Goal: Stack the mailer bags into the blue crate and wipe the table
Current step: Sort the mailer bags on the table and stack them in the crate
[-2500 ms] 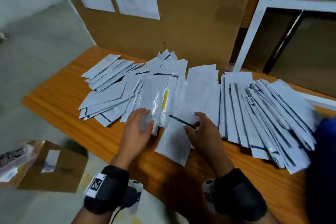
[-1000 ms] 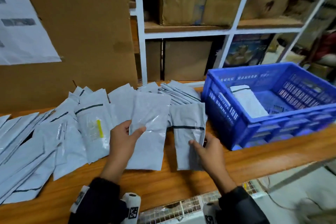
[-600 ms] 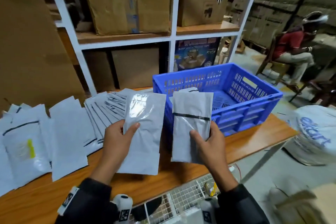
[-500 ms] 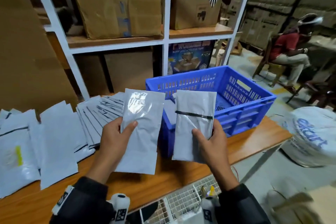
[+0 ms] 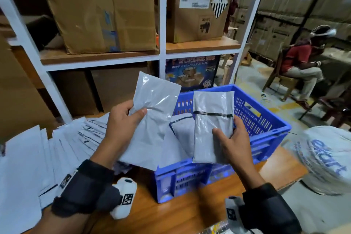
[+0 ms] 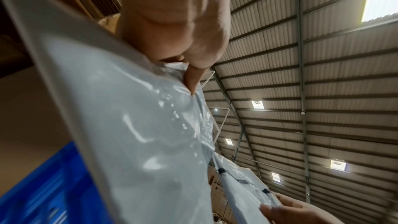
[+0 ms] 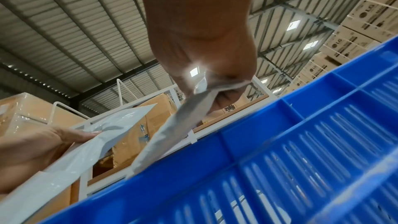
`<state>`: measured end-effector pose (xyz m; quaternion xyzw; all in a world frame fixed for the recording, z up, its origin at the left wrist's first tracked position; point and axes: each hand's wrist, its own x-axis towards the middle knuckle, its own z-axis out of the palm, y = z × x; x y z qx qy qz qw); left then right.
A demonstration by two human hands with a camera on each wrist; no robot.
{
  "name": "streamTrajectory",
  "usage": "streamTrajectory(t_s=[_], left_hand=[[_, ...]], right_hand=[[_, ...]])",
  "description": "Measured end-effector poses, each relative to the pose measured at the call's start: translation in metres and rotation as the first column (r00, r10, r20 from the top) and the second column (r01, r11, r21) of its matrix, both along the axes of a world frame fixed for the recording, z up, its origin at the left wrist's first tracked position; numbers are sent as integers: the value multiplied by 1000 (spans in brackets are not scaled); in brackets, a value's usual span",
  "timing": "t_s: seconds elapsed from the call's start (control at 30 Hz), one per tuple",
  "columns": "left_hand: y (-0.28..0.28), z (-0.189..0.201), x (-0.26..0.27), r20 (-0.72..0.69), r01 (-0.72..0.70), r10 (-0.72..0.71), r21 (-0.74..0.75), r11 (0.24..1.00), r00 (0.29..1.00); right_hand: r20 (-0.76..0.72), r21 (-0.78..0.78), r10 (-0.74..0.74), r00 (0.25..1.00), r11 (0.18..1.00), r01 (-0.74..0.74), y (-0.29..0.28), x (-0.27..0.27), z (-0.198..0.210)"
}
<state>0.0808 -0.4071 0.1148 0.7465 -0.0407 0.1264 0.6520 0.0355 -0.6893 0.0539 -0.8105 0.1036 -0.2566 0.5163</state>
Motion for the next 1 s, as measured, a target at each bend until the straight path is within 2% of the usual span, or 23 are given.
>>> streamTrajectory(t_s=[0.2,0.33,0.4,0.67,0.73,0.87,0.93,1.0], left_hand=[[-22,11,40,-9,-3,3,49,999,1000],[-38,17,58,-28,-29,34,179,983,999],[-48,18,66,-58,-55,69,227,972,996],[-96,6,80,-213,-136,188,237,962,959],[-106,-4,87,-272,-126,211,300,946,939],[-121,-26,100,-464,-25,286,490,871,838],[-125,-28,105,-484,41,356,634,772,799],[-131,-24,107,-498,159,407,760,630,766]], right_hand=[[-49,-6,34,998,999,-35,-28,35,1],[-76,-19,103,992,994,-105,-47,51,-3],[-76,-28,145,986,989,-148,-60,60,-5],[-91,-1,333,938,942,-335,-106,95,-2],[-97,-30,349,932,935,-353,-110,102,-7],[-112,-2,406,907,913,-409,-113,109,-17],[-121,-10,427,896,902,-431,-115,111,-21],[-125,-10,433,893,899,-437,-116,113,-24]])
